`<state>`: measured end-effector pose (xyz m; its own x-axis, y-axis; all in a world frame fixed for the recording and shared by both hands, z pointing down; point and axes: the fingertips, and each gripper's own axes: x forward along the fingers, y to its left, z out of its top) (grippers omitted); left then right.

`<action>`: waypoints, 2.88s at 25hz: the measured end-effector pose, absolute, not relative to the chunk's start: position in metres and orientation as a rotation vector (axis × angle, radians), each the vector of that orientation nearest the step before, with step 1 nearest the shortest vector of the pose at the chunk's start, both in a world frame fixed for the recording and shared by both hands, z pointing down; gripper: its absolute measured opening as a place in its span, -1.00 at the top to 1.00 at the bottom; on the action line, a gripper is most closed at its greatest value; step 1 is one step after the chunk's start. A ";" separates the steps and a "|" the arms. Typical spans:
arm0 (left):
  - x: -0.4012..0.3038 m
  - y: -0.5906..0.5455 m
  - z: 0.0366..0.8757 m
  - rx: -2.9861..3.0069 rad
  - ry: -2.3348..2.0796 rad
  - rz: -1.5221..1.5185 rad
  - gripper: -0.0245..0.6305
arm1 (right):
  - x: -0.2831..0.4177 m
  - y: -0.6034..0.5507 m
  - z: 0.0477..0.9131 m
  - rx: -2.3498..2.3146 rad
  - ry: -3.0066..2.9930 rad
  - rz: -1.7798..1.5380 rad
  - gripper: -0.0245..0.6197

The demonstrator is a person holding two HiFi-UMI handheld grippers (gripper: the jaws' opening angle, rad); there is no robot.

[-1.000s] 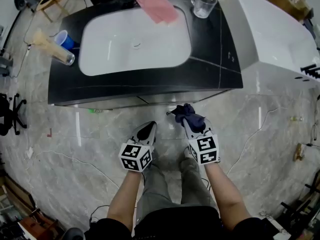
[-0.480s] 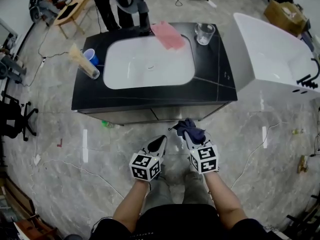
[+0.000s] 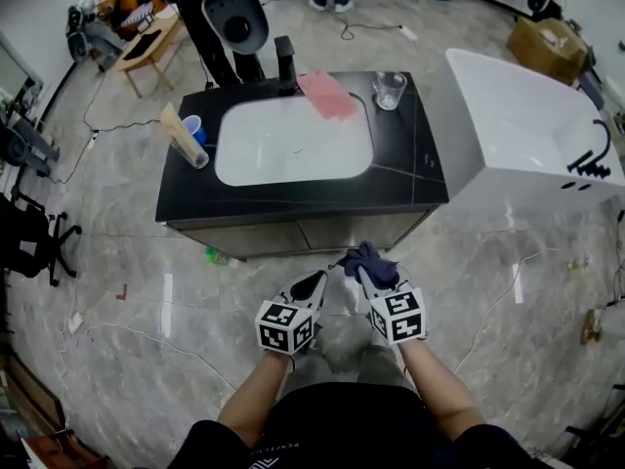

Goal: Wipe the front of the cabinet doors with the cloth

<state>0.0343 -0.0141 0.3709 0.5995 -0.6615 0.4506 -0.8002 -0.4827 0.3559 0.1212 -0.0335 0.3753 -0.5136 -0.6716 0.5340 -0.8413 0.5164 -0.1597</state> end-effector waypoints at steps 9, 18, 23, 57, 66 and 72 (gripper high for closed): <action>0.045 0.002 0.355 2.345 -1.125 0.327 0.91 | 0.125 -0.014 0.343 1.205 -2.406 0.502 0.59; 0.041 0.017 0.327 2.367 -1.133 0.254 0.91 | 0.145 0.007 0.318 1.217 -2.438 0.460 0.59; 0.035 0.029 0.322 2.368 -1.145 0.225 0.91 | 0.153 0.019 0.314 1.239 -2.442 0.463 0.59; 0.015 0.052 0.330 2.339 -1.187 0.259 0.91 | 0.135 0.045 0.313 1.329 -2.491 0.574 0.59; 0.016 0.058 0.336 2.323 -1.190 0.261 0.91 | 0.138 0.048 0.316 1.329 -2.490 0.598 0.59; 0.018 0.060 0.338 2.321 -1.187 0.258 0.91 | 0.140 0.050 0.318 1.327 -2.485 0.600 0.59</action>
